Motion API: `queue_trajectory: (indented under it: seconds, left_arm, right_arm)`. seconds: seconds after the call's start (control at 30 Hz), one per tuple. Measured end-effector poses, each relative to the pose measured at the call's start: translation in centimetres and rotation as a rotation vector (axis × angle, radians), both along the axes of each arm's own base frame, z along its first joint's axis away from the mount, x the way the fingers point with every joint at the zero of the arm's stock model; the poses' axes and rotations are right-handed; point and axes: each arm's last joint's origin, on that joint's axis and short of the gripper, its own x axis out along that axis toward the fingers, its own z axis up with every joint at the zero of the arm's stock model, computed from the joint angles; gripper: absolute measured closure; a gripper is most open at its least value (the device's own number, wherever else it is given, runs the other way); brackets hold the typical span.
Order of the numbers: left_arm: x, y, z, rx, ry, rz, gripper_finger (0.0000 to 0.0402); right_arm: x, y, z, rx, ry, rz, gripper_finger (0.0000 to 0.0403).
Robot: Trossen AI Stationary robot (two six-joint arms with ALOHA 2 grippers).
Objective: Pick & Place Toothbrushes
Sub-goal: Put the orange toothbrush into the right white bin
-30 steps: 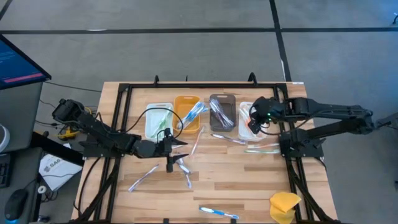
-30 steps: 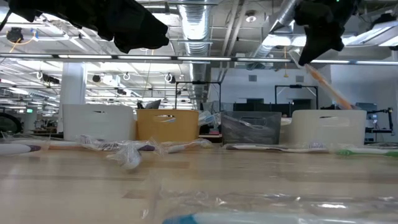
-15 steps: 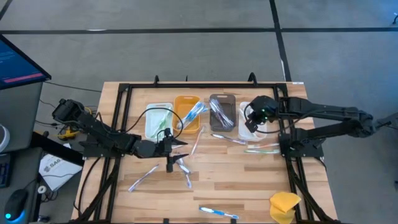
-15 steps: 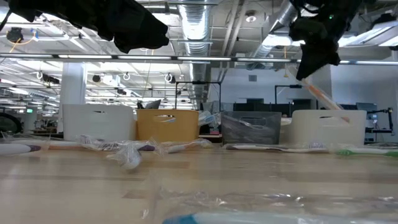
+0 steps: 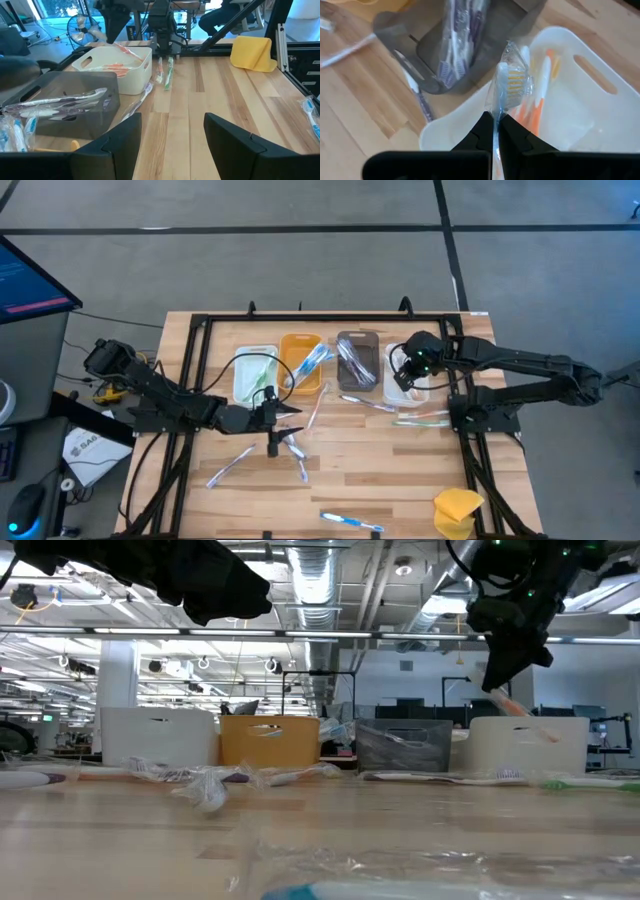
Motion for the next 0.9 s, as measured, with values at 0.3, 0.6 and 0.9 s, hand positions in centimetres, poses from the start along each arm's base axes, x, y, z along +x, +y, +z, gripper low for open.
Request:
queue_trajectory:
  seconds: [0.3, 0.6, 0.9]
  left_arm:
    - [0.0, 0.0, -0.01, 0.0, 0.001, 0.0, 0.0192]
    - [0.0, 0.0, -0.01, 0.001, 0.001, 0.0, 0.0192]
    - [0.0, 0.0, -0.01, 0.0, 0.001, 0.0, 0.0192]
  right_arm:
    - [-0.28, -0.34, -0.45, 0.011, 0.014, -0.031, 0.0401]
    - [-0.27, -0.34, -0.45, 0.012, 0.013, -0.032, 0.0393]
    - [-0.27, -0.33, -0.45, 0.011, 0.014, -0.032, 0.0391]
